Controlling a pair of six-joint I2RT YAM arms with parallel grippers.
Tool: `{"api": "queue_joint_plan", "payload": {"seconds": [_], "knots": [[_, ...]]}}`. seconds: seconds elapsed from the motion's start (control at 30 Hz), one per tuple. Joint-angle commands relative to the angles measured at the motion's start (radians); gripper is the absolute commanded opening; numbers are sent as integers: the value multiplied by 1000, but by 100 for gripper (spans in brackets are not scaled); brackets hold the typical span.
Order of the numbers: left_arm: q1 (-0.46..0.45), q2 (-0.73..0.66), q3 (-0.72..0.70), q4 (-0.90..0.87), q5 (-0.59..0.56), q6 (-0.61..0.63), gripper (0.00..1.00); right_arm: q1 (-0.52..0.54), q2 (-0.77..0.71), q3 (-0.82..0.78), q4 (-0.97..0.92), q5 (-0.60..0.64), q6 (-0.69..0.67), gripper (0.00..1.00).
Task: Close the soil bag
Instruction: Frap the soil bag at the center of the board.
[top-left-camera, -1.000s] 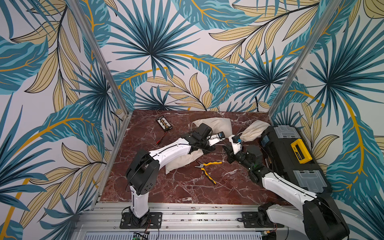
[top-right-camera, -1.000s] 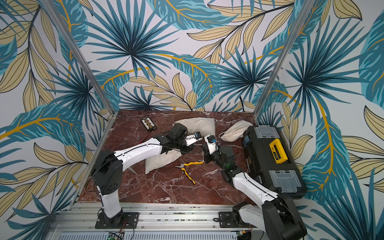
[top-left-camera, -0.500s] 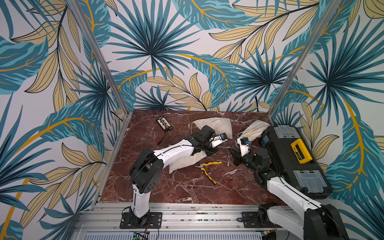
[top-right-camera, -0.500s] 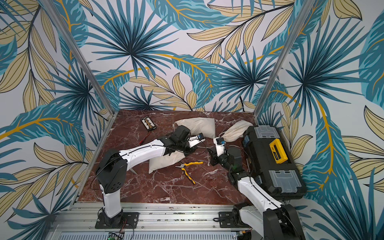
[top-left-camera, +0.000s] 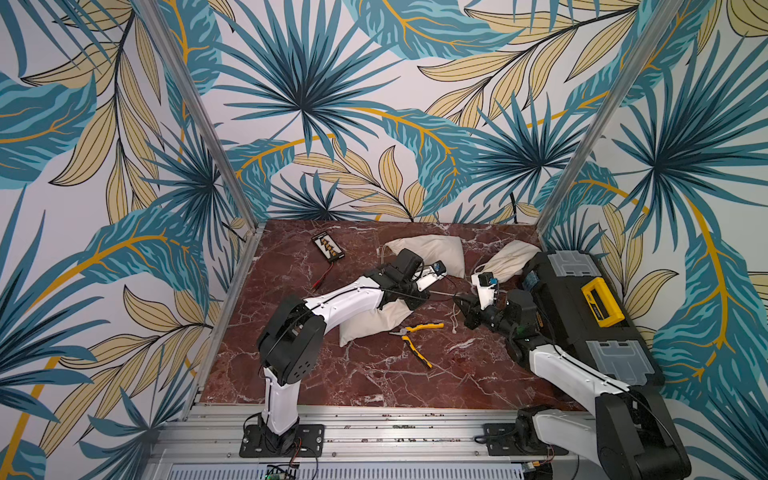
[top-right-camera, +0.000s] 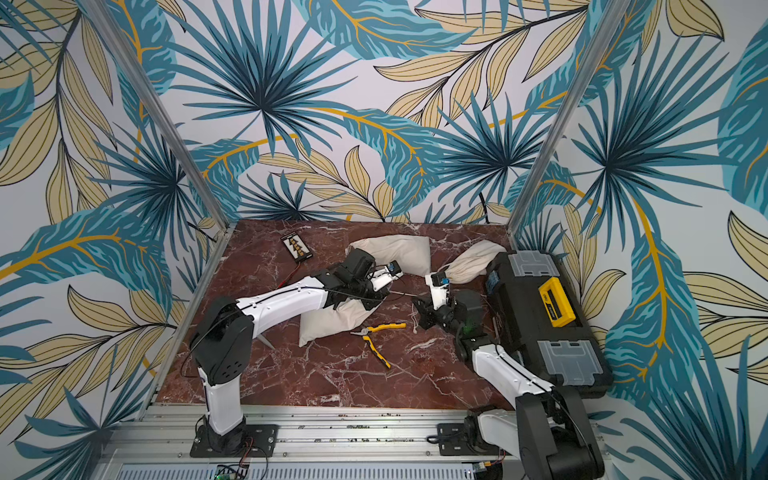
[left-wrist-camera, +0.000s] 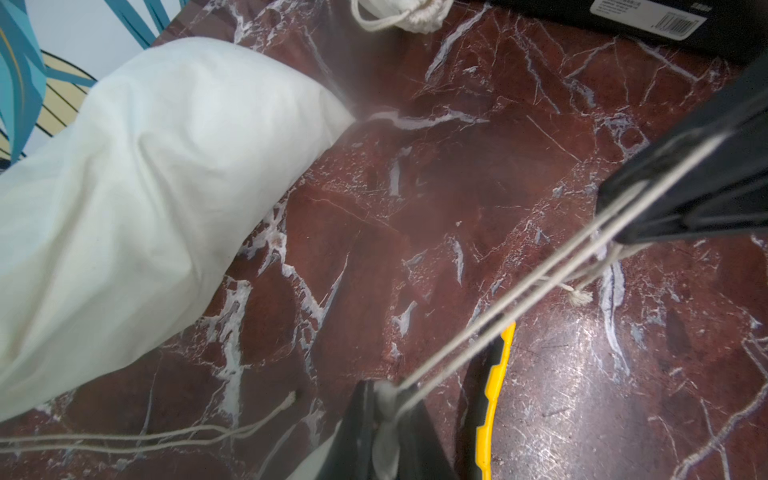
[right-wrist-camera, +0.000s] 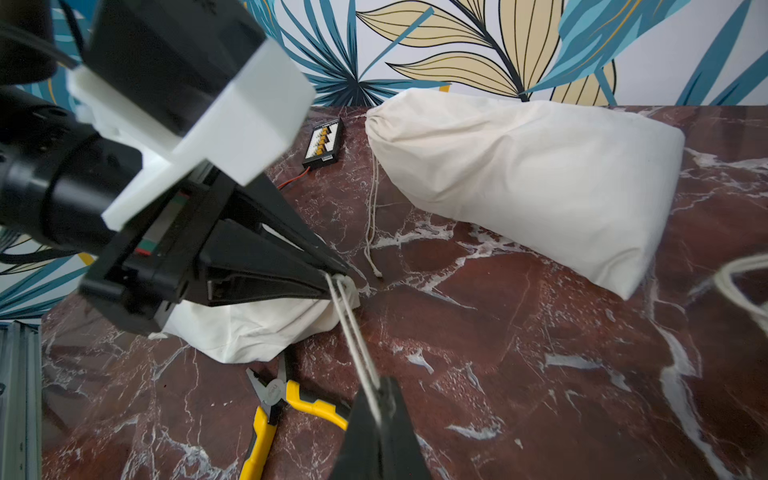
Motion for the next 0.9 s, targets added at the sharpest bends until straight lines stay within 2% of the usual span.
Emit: {"api": "queue_joint_plan", "payload": {"seconds": [0.0, 0.17, 0.37, 0.63, 0.87], "knots": [[293, 48, -100, -451, -649, -62, 15, -105, -40, 40, 200, 174, 37, 0], [306, 62, -104, -451, -649, -77, 16, -107, -76, 60, 179, 213, 20, 0], [332, 96, -91, -452, -633, -94, 14, -107, -86, 88, 125, 193, 4, 0], [389, 49, -22, -470, -727, -100, 4, -106, 23, 158, 137, 111, 30, 0], [425, -48, 7, -488, -879, -105, 4, -87, 92, 203, 123, 118, 31, 0]]}}
